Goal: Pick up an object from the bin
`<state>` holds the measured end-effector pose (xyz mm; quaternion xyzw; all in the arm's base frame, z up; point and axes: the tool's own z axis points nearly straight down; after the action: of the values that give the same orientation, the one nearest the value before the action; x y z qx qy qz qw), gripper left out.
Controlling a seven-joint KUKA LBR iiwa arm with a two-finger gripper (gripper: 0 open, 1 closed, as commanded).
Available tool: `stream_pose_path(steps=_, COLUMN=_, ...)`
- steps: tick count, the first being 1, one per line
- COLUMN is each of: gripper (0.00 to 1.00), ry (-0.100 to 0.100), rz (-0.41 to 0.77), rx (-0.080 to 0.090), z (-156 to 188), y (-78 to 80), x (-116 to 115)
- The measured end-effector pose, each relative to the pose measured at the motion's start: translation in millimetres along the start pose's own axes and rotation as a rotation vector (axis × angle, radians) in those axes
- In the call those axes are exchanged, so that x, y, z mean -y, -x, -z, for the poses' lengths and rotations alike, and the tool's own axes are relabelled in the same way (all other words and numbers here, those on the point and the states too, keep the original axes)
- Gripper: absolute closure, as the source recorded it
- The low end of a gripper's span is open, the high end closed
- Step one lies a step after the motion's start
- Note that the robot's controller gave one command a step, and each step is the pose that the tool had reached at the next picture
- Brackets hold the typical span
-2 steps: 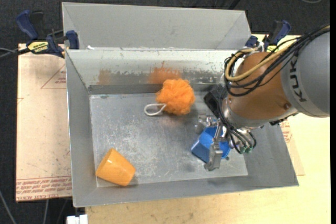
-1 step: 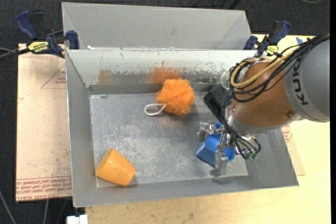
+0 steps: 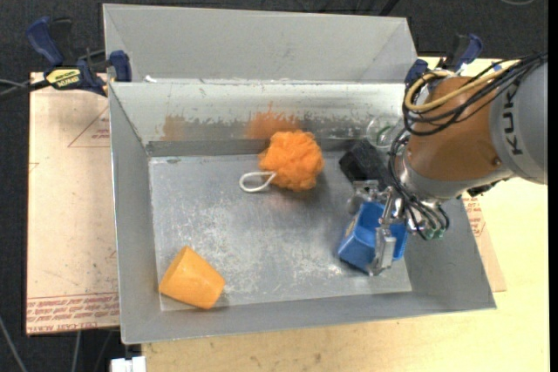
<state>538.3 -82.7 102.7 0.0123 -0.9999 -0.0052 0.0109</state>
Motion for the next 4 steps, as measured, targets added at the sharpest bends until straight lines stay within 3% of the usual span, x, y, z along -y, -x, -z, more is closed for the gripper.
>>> stream_pose_path(steps=1, gripper=1.0, ry=-0.013, rz=0.185, rx=0.034, z=-8.0, y=10.5, x=-52.2)
stream_pose_path(steps=4, gripper=1.0, ry=-0.012, rz=0.183, rx=0.034, z=-8.1, y=10.5, x=-51.9)
